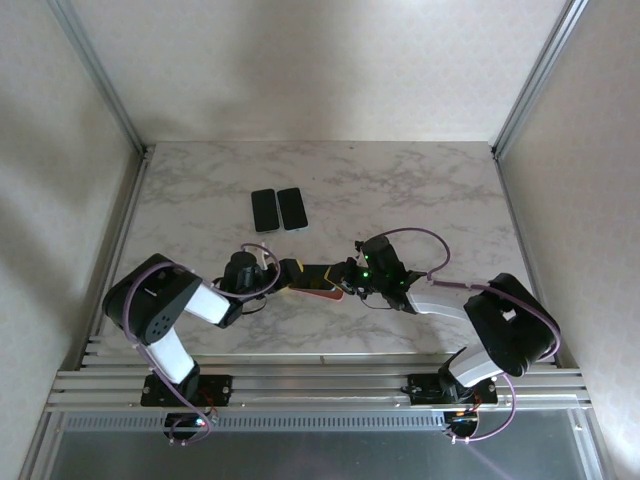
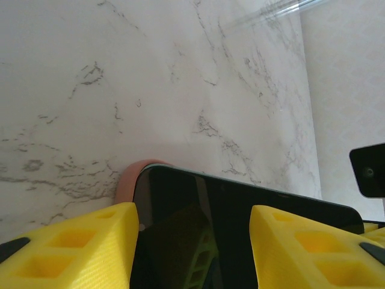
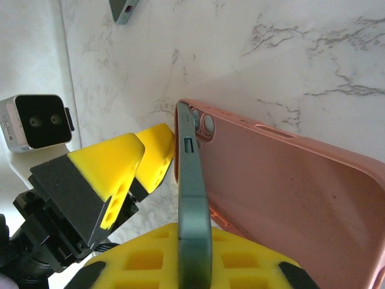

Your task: Put the phone into the phone case

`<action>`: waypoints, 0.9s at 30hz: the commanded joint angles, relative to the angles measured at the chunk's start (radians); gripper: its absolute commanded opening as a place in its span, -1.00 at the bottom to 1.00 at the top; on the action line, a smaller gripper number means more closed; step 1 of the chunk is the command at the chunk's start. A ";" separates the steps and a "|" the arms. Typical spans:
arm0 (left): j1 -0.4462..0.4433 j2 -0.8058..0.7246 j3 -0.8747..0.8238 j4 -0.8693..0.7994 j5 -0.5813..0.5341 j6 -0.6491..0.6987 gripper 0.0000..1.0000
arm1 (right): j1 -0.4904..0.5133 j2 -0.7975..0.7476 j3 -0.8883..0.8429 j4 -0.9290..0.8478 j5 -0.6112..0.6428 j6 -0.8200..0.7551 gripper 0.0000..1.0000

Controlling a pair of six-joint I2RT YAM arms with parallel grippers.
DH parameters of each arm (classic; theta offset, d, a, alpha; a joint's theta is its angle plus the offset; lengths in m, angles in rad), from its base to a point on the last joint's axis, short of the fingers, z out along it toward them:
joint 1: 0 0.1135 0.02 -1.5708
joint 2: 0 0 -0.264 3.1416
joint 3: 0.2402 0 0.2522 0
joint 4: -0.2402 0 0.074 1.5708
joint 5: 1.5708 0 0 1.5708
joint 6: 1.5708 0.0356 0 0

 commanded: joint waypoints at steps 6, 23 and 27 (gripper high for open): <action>-0.021 -0.016 -0.029 -0.083 0.015 -0.014 0.03 | 0.031 0.039 -0.011 -0.092 0.094 -0.032 -1.00; -0.021 -0.018 -0.039 -0.074 0.022 -0.014 0.03 | 0.065 0.077 0.079 -0.216 0.137 -0.079 -0.31; -0.022 -0.021 -0.044 -0.067 0.025 -0.015 0.03 | 0.067 0.076 0.095 -0.235 0.137 -0.084 -0.12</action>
